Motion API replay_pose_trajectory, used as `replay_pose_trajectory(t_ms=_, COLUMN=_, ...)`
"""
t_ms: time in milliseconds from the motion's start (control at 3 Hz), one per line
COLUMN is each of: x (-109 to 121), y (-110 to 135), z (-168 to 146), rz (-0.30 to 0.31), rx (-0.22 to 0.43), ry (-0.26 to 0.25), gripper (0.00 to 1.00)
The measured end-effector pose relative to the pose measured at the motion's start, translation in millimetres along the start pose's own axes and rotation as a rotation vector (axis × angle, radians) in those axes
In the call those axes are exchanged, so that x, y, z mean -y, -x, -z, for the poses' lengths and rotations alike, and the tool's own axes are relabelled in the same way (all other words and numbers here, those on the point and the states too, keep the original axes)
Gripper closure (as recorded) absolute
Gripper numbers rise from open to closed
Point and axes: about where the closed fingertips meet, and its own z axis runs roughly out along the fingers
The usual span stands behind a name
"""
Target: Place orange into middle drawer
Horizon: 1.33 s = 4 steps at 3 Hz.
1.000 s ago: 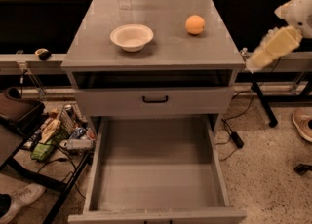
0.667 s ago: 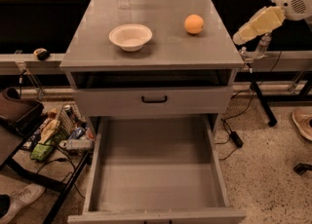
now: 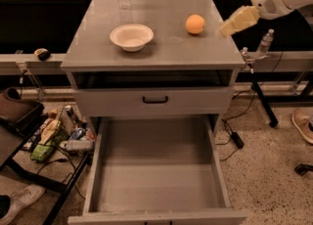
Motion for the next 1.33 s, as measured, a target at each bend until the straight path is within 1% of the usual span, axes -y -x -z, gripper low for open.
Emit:
replay_pose_trajectory(t_ms=333, x=23, y=21, z=-77, rz=0.003, rx=0.05, ry=0.009, gripper=0.0)
replay_pose_trajectory(t_ms=667, x=41, y=36, z=-140, rz=0.004, rx=0.049, ry=-0.01, gripper=0.0)
replay_pose_trajectory(t_ms=1000, x=58, y=37, z=-179, rz=-0.022, rx=0.045, ry=-0.041, gripper=0.0)
replay_pose_trajectory(t_ms=1333, x=71, y=31, z=-200, rz=-0.07, rx=0.047, ry=-0.071, gripper=0.0)
